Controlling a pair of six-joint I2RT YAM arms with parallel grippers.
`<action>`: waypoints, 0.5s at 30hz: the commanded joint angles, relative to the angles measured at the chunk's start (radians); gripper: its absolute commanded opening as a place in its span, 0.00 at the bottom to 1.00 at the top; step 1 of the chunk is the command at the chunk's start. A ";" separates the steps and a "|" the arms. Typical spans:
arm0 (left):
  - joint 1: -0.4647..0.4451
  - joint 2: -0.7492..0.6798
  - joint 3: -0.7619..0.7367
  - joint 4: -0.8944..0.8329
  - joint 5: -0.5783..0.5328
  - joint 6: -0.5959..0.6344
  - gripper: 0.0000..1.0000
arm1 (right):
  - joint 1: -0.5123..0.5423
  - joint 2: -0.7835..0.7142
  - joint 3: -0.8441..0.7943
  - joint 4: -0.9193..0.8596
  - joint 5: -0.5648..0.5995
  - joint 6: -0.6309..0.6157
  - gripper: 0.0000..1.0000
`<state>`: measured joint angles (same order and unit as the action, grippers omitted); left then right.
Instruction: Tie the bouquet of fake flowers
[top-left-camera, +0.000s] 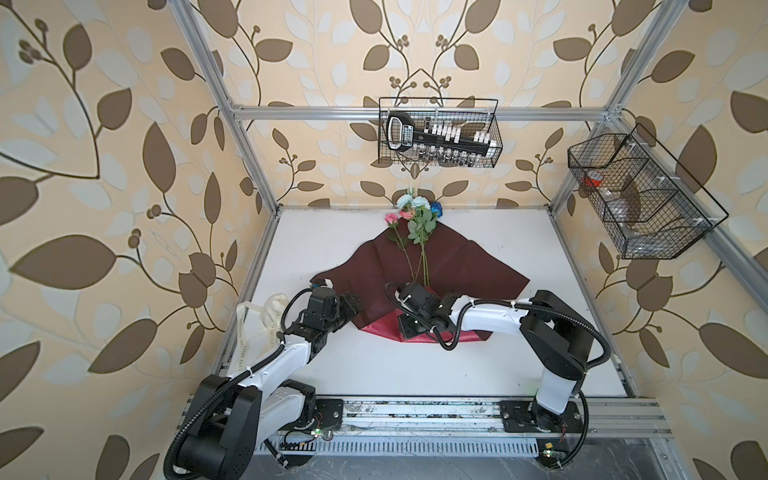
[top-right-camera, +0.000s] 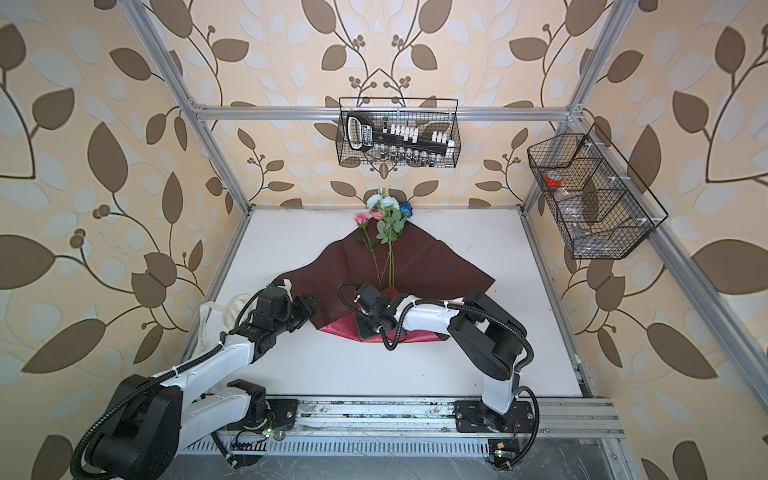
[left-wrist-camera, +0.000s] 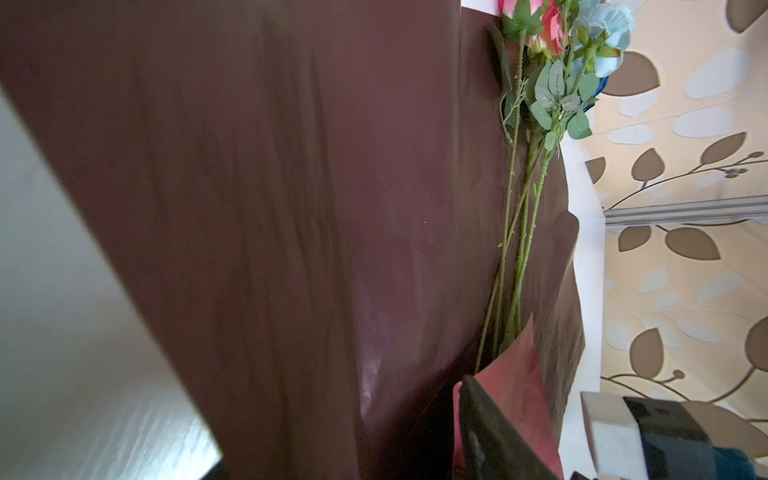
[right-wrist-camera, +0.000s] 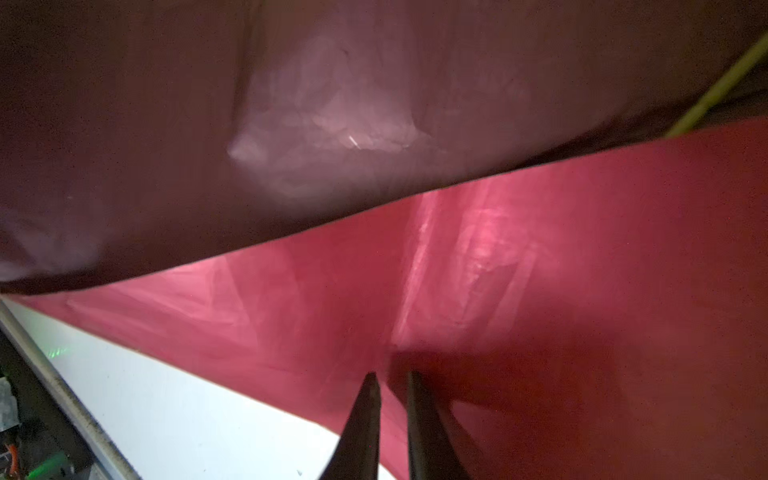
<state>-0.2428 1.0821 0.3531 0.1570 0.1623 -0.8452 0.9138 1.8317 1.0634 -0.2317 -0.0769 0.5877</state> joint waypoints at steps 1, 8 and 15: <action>0.000 -0.019 0.084 -0.061 -0.083 0.089 0.59 | -0.003 -0.030 -0.010 0.001 -0.018 0.011 0.16; 0.007 -0.037 0.101 -0.090 -0.126 0.135 0.49 | -0.003 -0.035 -0.001 0.004 -0.040 0.021 0.15; 0.007 0.054 0.104 -0.058 -0.068 0.120 0.10 | -0.017 0.040 0.065 0.005 -0.028 0.008 0.13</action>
<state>-0.2409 1.1244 0.4370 0.0834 0.0776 -0.7410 0.9089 1.8339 1.0809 -0.2276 -0.1024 0.6014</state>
